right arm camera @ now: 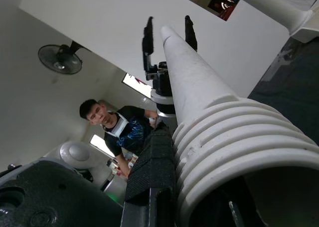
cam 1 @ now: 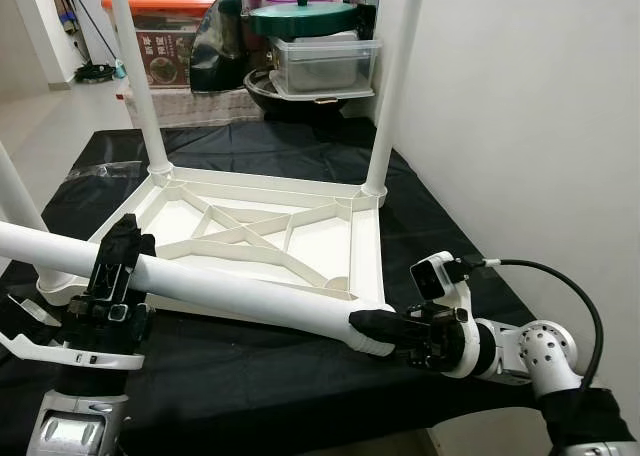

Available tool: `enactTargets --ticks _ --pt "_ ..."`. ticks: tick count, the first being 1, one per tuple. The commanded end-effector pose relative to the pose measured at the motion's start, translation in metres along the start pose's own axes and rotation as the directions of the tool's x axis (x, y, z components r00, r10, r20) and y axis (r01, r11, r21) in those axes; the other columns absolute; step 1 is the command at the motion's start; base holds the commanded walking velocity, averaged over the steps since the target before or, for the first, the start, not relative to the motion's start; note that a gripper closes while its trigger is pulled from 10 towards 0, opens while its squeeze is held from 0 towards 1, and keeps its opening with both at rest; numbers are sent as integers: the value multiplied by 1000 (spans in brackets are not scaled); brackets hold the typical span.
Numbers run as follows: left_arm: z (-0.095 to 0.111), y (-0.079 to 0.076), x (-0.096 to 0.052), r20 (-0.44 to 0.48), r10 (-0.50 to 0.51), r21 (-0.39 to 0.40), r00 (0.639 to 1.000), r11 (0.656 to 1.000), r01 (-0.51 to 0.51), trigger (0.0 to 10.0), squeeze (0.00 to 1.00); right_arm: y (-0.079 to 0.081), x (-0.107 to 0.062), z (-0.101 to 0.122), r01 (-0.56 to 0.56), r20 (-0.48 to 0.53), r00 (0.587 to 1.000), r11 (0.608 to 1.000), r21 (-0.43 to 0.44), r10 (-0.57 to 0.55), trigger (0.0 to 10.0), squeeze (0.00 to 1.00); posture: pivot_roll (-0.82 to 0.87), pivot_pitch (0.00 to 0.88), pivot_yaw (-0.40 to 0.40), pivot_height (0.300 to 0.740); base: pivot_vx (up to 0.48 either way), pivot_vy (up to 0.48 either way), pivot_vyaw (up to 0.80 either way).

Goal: Building children table

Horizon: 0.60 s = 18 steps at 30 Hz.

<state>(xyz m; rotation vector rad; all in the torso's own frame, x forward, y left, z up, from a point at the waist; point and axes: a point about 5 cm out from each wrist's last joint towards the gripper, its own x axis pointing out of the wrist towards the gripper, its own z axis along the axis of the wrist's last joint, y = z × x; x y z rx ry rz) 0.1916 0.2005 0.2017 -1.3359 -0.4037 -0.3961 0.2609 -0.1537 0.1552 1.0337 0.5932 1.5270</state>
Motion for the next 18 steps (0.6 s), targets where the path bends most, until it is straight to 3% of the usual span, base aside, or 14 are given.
enactTargets --ticks 1,12,13,15,16,17,18 --pt "3 -1 -2 10 -15 -14 1000 1000 15 0 0 1 -2 1 15 -7 1000 1000 -21 -16 0 0 -6 0 -37 740 0 0 0" --pt "6 1 -3 43 -2 -23 999 1000 3 0 0 1 3 1 1 -8 1000 999 -45 -1 0 0 -6 0 -44 740 0 0 0" --pt "6 1 -3 44 2 -22 999 1000 -1 0 0 1 3 0 -6 -12 1000 998 -68 5 10000 0 -6 0 -44 740 0 0 0" --pt "7 2 -2 44 6 -19 999 1000 -6 0 0 1 4 0 -15 -7 1000 996 -87 15 10000 0 -6 0 -45 740 0 0 0" --pt "7 1 -2 44 6 -17 999 1000 -6 0 0 1 4 1 -18 5 1000 995 -100 18 10000 929 -6 0 -45 740 0 0 0" --pt "8 1 -2 47 4 -16 999 1000 -3 0 0 2 4 1 -24 10 1000 995 -101 25 10000 1000 -6 0 -45 740 0 0 0" --pt "11 1 -1 55 2 -13 998 1000 -1 0 0 1 3 1 -19 9 1000 994 -105 20 10000 1000 -6 0 -45 740 0 0 0"
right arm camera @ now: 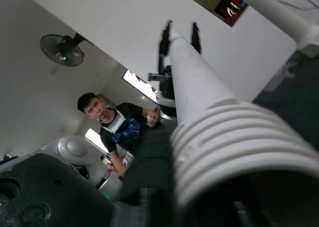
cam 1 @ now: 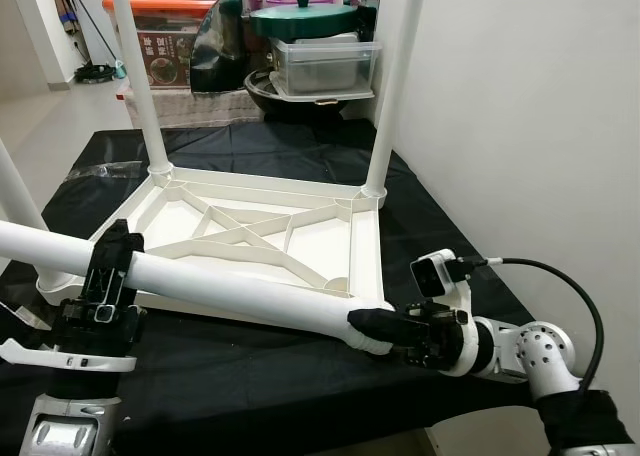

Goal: Building children table

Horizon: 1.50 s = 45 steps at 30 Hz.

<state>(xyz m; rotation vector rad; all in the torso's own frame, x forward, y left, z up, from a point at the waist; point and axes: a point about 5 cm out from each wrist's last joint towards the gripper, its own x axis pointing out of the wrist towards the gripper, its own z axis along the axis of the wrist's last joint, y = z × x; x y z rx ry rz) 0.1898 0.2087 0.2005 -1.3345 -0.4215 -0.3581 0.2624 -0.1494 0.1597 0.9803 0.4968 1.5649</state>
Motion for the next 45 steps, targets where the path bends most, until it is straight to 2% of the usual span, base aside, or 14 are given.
enactTargets --ticks 1,5,6,12,13,23,26,27,28,33,35,38,40,45 --pt "3 -1 2 23 -14 -26 1000 1000 15 0 0 -1 -2 -2 14 2 1000 1000 -11 -14 10000 1000 -6 0 -45 740 0 0 0" --pt "11 -2 5 47 -16 -14 999 1000 16 0 0 -8 -5 -2 76 1 997 997 -12 -76 10000 1000 -5 0 -49 740 0 0 0" --pt "14 -2 7 52 -19 -5 998 1000 19 0 0 -9 -8 -2 91 -1 996 996 -12 -91 10000 0 -5 0 -49 740 0 0 0" --pt "22 -3 10 29 -14 46 999 999 12 0 0 -12 -19 -3 145 -20 989 989 -25 -146 10000 0 -5 0 -48 740 0 0 0" --pt "24 -2 11 19 -8 62 1000 998 7 10000 0 -12 -23 -2 160 -17 987 986 -36 -161 10000 0 -5 0 -48 740 0 0 0" --pt "42 -9 21 -33 -26 144 999 989 31 10000 0 -19 -44 9 309 -20 949 943 -122 -314 10000 0 -6 0 -49 740 0 0 0" --pt "42 -14 28 -174 -48 250 984 964 91 10000 0 -26 -53 26 439 18 893 864 -248 -449 10000 0 -1 0 -49 740 0 0 0" --pt "42 -14 28 -174 -48 250 984 964 91 10000 0 -26 -53 26 439 18 893 864 -248 -449 10000 0 -1 0 -49 740 0 0 0" --pt "40 -20 36 -249 -73 292 966 945 147 10000 0 -27 -55 40 488 67 867 813 -317 -494 10000 0 -2 0 -49 740 0 0 0" --pt "33 -28 49 -344 -109 319 933 921 225 10000 0 -22 -46 57 485 126 871 791 -373 -475 10000 0 -3 0 -48 740 0 0 0" --pt "23 -35 63 -436 -149 314 887 899 306 10000 0 -15 -29 69 419 119 905 805 -421 -409 10000 0 -8 0 -44 740 0 0 0" --pt "23 -35 63 -436 -149 314 887 899 306 10000 0 -15 -29 69 419 119 905 805 -421 -409 10000 0 -8 0 -44 740 0 0 0" --pt "6 -38 78 -537 -189 285 822 876 388 10000 0 -4 0 72 265 39 959 845 -465 -279 10000 0 -9 0 -35 740 0 0 0" --pt "-10 -37 90 -616 -226 234 755 862 450 10000 0 7 31 70 83 -64 989 864 -497 -132 10000 0 -14 0 -23 740 0 0 0"
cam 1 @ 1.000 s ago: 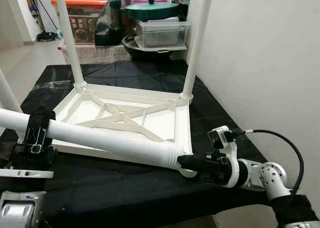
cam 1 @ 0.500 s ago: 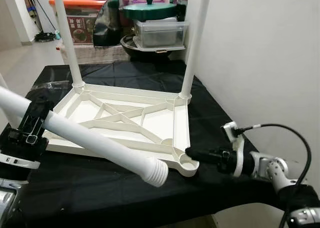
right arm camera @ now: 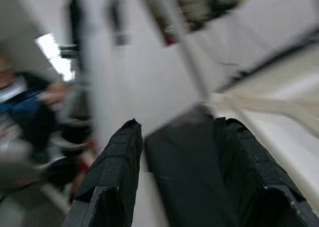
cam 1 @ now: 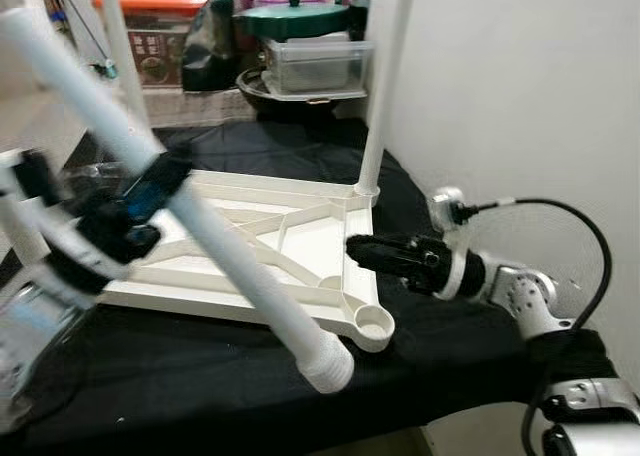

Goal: Building children table

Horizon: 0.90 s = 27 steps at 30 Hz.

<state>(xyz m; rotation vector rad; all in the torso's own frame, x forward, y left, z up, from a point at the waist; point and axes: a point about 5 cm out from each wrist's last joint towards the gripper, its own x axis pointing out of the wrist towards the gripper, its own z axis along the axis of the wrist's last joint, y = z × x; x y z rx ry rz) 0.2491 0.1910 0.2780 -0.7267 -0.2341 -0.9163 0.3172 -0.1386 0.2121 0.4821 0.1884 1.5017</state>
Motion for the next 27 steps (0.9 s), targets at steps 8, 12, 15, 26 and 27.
enactTargets --ticks 8,12,15,26,27 --pt "-13 5 9 -87 -44 -13 995 999 43 10000 0 11 21 0 -122 -65 991 991 -54 118 10000 0 -19 0 -15 740 0 0 0" --pt "-13 7 16 -99 -67 -12 993 998 67 10000 0 15 27 -5 -153 -128 981 986 -69 143 10000 0 -20 0 -8 740 0 0 0" --pt "-13 10 18 -101 -66 -7 993 998 66 10000 0 18 32 -8 -163 -162 975 984 -73 150 10000 0 -20 0 -8 740 0 0 0" --pt "-18 17 22 -98 -61 -11 993 998 61 10000 0 14 51 -18 -125 -259 961 989 -79 101 10000 0 -28 0 0 740 0 0 0" --pt "-18 17 23 -97 -65 -12 993 998 64 10000 0 12 53 -19 -105 -269 960 991 -86 78 10000 0 -28 0 0 740 0 0 0"
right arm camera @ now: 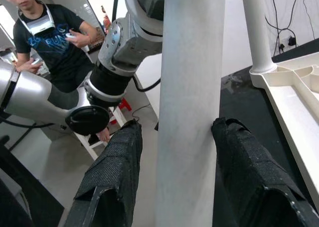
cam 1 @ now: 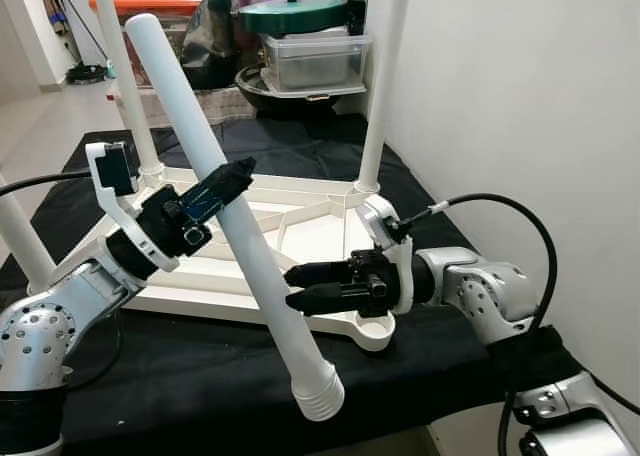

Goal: Building children table

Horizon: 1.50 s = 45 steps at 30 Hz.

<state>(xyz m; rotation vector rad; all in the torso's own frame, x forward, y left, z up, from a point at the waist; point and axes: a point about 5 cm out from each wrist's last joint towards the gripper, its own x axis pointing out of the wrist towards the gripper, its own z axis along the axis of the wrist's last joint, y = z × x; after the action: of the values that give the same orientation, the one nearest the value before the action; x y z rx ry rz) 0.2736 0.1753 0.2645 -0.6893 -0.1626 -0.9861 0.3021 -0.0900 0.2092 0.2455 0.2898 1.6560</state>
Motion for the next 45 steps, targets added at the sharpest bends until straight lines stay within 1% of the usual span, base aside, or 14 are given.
enactTargets --ticks 1,3,17,22,23,24,25,26,30,31,32,39,45 --pt "0 -2 4 -5 -25 2 1000 1000 25 10000 0 -1 6 0 5 -30 1000 1000 -13 -6 10000 0 -28 0 0 740 0 0 0" --pt "-1 -1 6 -5 -29 2 1000 1000 29 10000 0 -4 9 -1 29 -42 999 999 -15 -30 10000 0 -28 0 0 740 0 0 0" --pt "0 3 10 0 -34 10 999 999 34 10000 0 -7 22 -5 68 -72 995 998 -18 -69 10000 0 -32 0 -5 740 0 0 0" --pt "-1 5 12 3 -37 9 999 999 37 10000 0 -1 33 -3 25 -78 997 1000 -16 -26 10000 0 -35 0 -3 740 0 0 0" --pt "-1 6 14 2 -40 10 999 999 40 10000 0 0 38 -4 15 -85 996 1000 -16 -17 10000 0 -35 0 -3 740 0 0 0" --pt "-1 6 14 2 -40 10 999 999 40 10000 0 0 38 -4 15 -85 996 1000 -16 -17 10000 0 -35 0 -3 740 0 0 0" --pt "-1 6 15 2 -41 10 999 999 41 10000 0 1 40 -4 14 -86 996 1000 -17 -15 10000 404 -35 0 -3 740 0 0 0" --pt "-1 7 16 1 -46 10 999 999 46 10000 0 1 42 -5 14 -95 995 1000 -13 -15 10000 1000 -35 0 -3 740 0 0 0" --pt "-1 7 18 0 -53 11 999 999 53 10000 0 2 45 -7 9 -104 995 1000 -17 -10 10000 1000 -35 0 -3 740 0 0 0" --pt "-1 6 19 0 -55 12 998 998 55 10000 0 1 46 -7 14 -111 994 1000 -15 -16 10000 247 -38 0 -4 740 0 0 0" --pt "0 6 19 0 -57 13 998 998 57 10000 0 1 46 -7 15 -114 993 1000 -23 -17 10000 0 -38 0 -4 740 0 0 0" --pt "0 8 21 4 -59 15 998 998 59 10000 0 -1 53 -5 47 -123 991 998 -28 -51 10000 0 -42 0 0 740 0 0 0" --pt "-3 8 26 5 -70 9 998 998 69 10000 0 -6 62 -4 84 -132 988 996 -18 -86 10000 0 -42 0 0 740 0 0 0"
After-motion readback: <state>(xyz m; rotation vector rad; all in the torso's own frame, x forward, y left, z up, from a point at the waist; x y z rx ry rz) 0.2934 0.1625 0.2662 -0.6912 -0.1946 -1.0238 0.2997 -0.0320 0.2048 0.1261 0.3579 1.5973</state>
